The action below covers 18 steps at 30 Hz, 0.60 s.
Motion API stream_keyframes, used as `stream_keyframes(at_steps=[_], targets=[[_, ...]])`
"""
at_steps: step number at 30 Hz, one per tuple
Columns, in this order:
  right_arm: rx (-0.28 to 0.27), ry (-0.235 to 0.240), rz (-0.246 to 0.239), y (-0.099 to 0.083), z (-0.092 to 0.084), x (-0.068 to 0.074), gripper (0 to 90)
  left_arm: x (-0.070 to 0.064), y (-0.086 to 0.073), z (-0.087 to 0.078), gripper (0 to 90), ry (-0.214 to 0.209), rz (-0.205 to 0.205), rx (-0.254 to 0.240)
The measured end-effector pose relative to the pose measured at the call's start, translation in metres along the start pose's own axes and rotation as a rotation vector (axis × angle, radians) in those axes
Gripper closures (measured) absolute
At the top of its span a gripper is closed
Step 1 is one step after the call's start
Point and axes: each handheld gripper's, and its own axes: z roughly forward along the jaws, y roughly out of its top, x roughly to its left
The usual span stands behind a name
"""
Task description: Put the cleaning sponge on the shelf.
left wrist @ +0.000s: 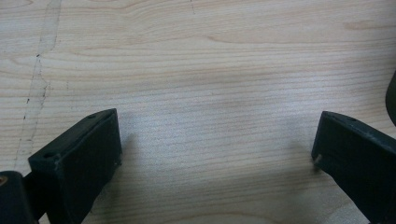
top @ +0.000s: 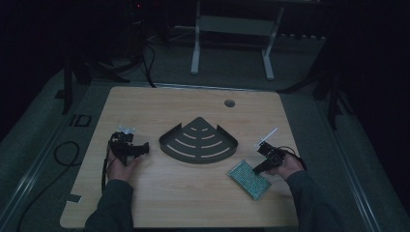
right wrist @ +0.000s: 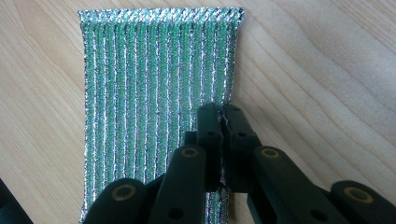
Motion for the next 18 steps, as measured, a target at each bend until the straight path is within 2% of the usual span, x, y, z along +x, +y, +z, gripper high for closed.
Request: stream_keyframes(at_steps=[10,18], targets=[[0.015,-0.042,-0.016,0.005,-0.004,0.008,89.6,0.0,0.0,0.0,1.7,0.0,0.0,0.0],[-0.014,-0.058,-0.027,0.007,-0.015,0.01,89.6,0.0,0.0,0.0,1.7,0.0,0.0,0.0]])
